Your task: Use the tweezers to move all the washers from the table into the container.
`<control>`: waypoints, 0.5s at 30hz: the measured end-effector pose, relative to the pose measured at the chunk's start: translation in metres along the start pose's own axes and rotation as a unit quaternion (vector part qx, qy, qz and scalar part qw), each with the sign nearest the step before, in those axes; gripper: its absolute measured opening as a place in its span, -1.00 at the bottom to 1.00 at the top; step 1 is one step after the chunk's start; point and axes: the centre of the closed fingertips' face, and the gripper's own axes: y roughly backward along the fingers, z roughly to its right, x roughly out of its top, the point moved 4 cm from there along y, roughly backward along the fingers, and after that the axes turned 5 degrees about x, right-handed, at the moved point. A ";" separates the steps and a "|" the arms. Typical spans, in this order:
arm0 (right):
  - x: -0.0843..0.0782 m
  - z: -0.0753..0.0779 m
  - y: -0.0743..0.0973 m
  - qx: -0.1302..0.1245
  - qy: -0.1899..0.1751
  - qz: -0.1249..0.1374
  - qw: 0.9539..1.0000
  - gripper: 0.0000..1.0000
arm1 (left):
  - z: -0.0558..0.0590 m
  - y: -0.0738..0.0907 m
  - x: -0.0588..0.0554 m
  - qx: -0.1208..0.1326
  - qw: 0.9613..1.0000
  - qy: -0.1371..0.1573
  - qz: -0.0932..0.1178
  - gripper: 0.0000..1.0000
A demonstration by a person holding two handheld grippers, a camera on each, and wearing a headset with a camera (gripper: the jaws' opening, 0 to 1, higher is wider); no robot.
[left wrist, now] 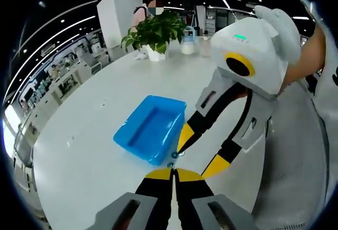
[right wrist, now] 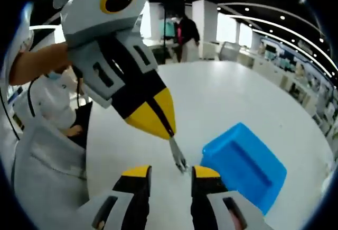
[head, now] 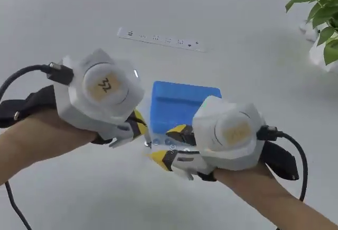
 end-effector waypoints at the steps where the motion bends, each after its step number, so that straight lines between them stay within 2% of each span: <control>1: 0.002 0.000 -0.003 0.002 0.002 -0.001 1.000 -0.53 | -0.001 0.000 0.000 -0.001 1.000 0.000 0.000 -1.00; 4: 0.005 0.003 -0.014 0.003 0.002 -0.005 1.000 -0.58 | -0.001 0.000 -0.001 -0.005 1.000 0.003 0.002 -1.00; 7: 0.006 0.003 -0.017 0.002 0.001 -0.010 1.000 -0.71 | -0.004 -0.001 -0.003 -0.007 1.000 0.003 0.004 -1.00; 11: 0.006 0.010 -0.018 -0.012 0.000 -0.011 1.000 -0.87 | -0.005 -0.001 -0.003 -0.010 1.000 0.005 0.005 -1.00; 15: 0.006 0.008 -0.018 -0.007 -0.015 -0.009 1.000 -0.86 | -0.006 0.000 -0.005 -0.013 1.000 0.002 0.006 -1.00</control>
